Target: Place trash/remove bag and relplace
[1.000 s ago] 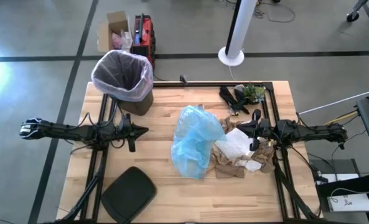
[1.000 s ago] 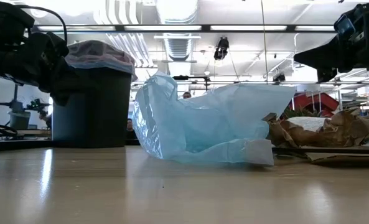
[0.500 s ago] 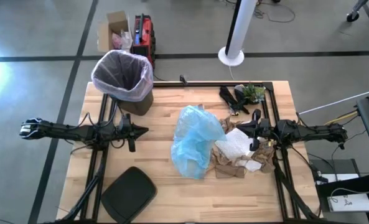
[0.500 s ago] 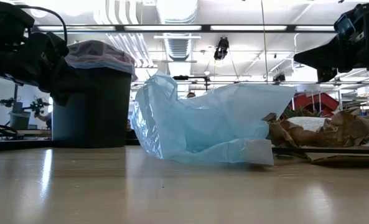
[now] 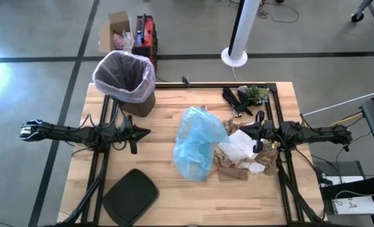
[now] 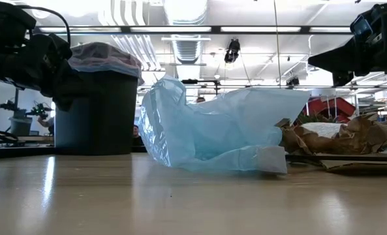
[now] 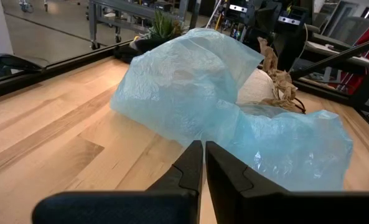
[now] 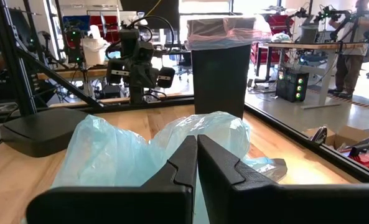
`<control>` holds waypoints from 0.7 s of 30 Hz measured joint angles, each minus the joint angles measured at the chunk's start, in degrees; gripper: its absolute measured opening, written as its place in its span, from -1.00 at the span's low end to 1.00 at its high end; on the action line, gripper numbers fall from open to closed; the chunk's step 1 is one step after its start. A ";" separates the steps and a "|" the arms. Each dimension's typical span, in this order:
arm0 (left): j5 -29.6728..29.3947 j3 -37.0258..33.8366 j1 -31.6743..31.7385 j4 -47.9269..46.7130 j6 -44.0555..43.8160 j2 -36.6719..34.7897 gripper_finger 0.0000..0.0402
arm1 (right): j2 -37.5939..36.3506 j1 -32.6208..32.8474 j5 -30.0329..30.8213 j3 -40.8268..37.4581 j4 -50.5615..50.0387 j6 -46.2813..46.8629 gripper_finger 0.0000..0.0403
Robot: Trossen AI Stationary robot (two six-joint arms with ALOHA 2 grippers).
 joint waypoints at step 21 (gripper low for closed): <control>0.00 0.00 -0.01 0.01 0.00 0.01 -0.98 | -0.02 -0.01 -1.45 -0.02 5.83 23.75 -1.00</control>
